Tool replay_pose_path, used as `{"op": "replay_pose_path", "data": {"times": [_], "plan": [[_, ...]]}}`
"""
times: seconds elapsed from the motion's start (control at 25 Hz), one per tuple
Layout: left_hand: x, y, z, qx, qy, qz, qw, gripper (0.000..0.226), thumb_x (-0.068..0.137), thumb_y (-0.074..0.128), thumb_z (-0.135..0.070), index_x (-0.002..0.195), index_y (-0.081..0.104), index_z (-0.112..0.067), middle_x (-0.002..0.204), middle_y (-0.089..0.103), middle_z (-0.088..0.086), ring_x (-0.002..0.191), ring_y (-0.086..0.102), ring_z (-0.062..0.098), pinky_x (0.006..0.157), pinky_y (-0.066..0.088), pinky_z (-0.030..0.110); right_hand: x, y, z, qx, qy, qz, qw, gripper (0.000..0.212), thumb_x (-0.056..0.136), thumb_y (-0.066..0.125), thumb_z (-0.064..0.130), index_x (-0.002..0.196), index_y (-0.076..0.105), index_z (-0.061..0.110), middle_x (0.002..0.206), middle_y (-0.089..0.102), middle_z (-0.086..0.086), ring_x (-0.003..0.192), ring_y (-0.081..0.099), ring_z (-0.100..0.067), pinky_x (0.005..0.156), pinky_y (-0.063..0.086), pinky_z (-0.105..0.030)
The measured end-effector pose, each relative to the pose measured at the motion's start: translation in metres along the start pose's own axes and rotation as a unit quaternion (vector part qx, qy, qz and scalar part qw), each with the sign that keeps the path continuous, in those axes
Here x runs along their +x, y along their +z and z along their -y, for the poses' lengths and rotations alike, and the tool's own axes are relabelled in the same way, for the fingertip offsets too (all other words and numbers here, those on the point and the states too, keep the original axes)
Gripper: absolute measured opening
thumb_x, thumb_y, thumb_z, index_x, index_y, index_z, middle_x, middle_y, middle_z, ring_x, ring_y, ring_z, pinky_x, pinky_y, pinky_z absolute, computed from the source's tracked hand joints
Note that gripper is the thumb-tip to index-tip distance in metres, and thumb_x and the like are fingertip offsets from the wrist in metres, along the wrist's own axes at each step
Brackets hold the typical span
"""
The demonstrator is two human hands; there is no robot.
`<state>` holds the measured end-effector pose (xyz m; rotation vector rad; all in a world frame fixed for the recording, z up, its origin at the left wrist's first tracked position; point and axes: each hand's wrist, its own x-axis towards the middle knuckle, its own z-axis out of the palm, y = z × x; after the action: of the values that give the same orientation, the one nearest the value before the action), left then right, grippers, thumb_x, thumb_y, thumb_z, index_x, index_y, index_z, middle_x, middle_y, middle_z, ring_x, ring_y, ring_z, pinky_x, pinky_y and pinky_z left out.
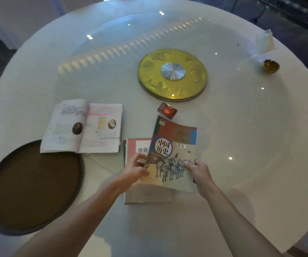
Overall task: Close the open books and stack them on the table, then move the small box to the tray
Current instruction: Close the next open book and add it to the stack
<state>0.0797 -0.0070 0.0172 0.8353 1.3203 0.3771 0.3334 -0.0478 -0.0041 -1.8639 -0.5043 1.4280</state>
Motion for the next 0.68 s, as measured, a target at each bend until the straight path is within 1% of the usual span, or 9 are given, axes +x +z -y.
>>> {"op": "replay_pose_path", "data": {"times": [0.08, 0.16, 0.24, 0.32, 0.4, 0.48, 0.52, 0.6, 0.68], "plan": [[-0.012, -0.017, 0.02, -0.009, -0.014, -0.021, 1.0, 0.042, 0.083, 0.062, 0.016, 0.117, 0.053, -0.008, 0.108, 0.068, 0.017, 0.095, 0.072, 0.03, 0.068, 0.06, 0.031, 0.0, 0.021, -0.006, -0.057, 0.002, 0.015, 0.998, 0.014, 0.099, 0.066, 0.012, 0.103, 0.075, 0.002, 0.093, 0.081, -0.015, 0.068, 0.076, -0.021, 0.052, 0.056, -0.027], [-0.022, -0.03, 0.039, -0.018, -0.037, -0.05, 0.998, 0.044, 0.082, 0.063, 0.018, 0.117, 0.053, -0.007, 0.106, 0.069, 0.017, 0.09, 0.073, 0.027, 0.065, 0.058, 0.029, 0.002, 0.038, -0.016, -0.108, 0.007, 0.03, 0.994, 0.015, 0.098, 0.068, 0.013, 0.101, 0.075, 0.0, 0.093, 0.081, -0.015, 0.072, 0.077, -0.023, 0.057, 0.06, -0.031], [-0.027, -0.036, 0.057, -0.022, -0.052, -0.073, 0.996, 0.045, 0.082, 0.065, 0.017, 0.117, 0.054, -0.008, 0.101, 0.07, 0.016, 0.086, 0.074, 0.025, 0.063, 0.057, 0.029, 0.001, 0.05, -0.024, -0.164, -0.004, 0.038, 0.986, 0.017, 0.095, 0.071, 0.02, 0.099, 0.076, 0.005, 0.095, 0.082, -0.013, 0.081, 0.079, -0.027, 0.073, 0.066, -0.046], [-0.031, -0.04, 0.07, 0.004, -0.057, -0.096, 0.994, 0.039, 0.083, 0.067, 0.013, 0.114, 0.055, -0.008, 0.092, 0.068, 0.011, 0.079, 0.07, 0.02, 0.061, 0.056, 0.029, 0.001, 0.063, -0.03, -0.224, -0.026, 0.03, 0.974, 0.018, 0.092, 0.072, 0.027, 0.102, 0.074, 0.012, 0.099, 0.081, -0.008, 0.091, 0.078, -0.028, 0.086, 0.063, -0.054], [-0.033, -0.036, 0.08, 0.048, -0.056, -0.111, 0.991, 0.03, 0.085, 0.067, 0.005, 0.11, 0.056, -0.007, 0.085, 0.065, 0.009, 0.07, 0.065, 0.016, 0.058, 0.054, 0.028, -0.001, 0.066, -0.032, -0.287, -0.052, 0.018, 0.956, 0.018, 0.093, 0.071, 0.028, 0.107, 0.07, 0.016, 0.102, 0.077, -0.002, 0.095, 0.074, -0.025, 0.088, 0.062, -0.047], [-0.035, -0.035, 0.084, 0.097, -0.048, -0.142, 0.984, 0.022, 0.089, 0.067, -0.006, 0.109, 0.057, -0.007, 0.085, 0.063, 0.006, 0.066, 0.062, 0.012, 0.051, 0.05, 0.02, -0.006, 0.07, -0.03, -0.365, -0.067, 0.009, 0.929, 0.017, 0.096, 0.069, 0.031, 0.108, 0.067, 0.019, 0.101, 0.075, -0.001, 0.094, 0.072, -0.024, 0.083, 0.059, -0.04], [-0.036, -0.035, 0.084, 0.126, -0.039, -0.169, 0.977, 0.024, 0.091, 0.067, -0.011, 0.113, 0.058, -0.009, 0.088, 0.063, 0.004, 0.069, 0.062, 0.01, 0.049, 0.046, 0.016, -0.006, 0.071, -0.031, -0.395, -0.072, 0.003, 0.916, 0.02, 0.096, 0.067, 0.034, 0.109, 0.068, 0.018, 0.102, 0.075, -0.002, 0.093, 0.071, -0.025, 0.082, 0.059, -0.04], [-0.034, -0.035, 0.082, 0.157, -0.012, -0.203, 0.966, 0.037, 0.094, 0.065, -0.017, 0.13, 0.057, -0.011, 0.103, 0.062, 0.004, 0.085, 0.062, 0.014, 0.058, 0.044, 0.017, -0.005, 0.072, -0.034, -0.433, -0.078, -0.024, 0.898, 0.03, 0.096, 0.066, 0.036, 0.116, 0.068, 0.013, 0.108, 0.074, -0.006, 0.099, 0.07, -0.028, 0.084, 0.059, -0.042], [-0.029, -0.036, 0.072, 0.15, 0.012, -0.192, 0.97, 0.036, 0.095, 0.063, -0.013, 0.131, 0.06, -0.01, 0.109, 0.062, 0.004, 0.094, 0.061, 0.016, 0.065, 0.046, 0.022, -0.003, 0.072, -0.033, -0.442, -0.074, -0.055, 0.892, 0.041, 0.095, 0.065, 0.037, 0.124, 0.066, 0.008, 0.118, 0.069, -0.011, 0.108, 0.066, -0.031, 0.091, 0.057, -0.045]]}}
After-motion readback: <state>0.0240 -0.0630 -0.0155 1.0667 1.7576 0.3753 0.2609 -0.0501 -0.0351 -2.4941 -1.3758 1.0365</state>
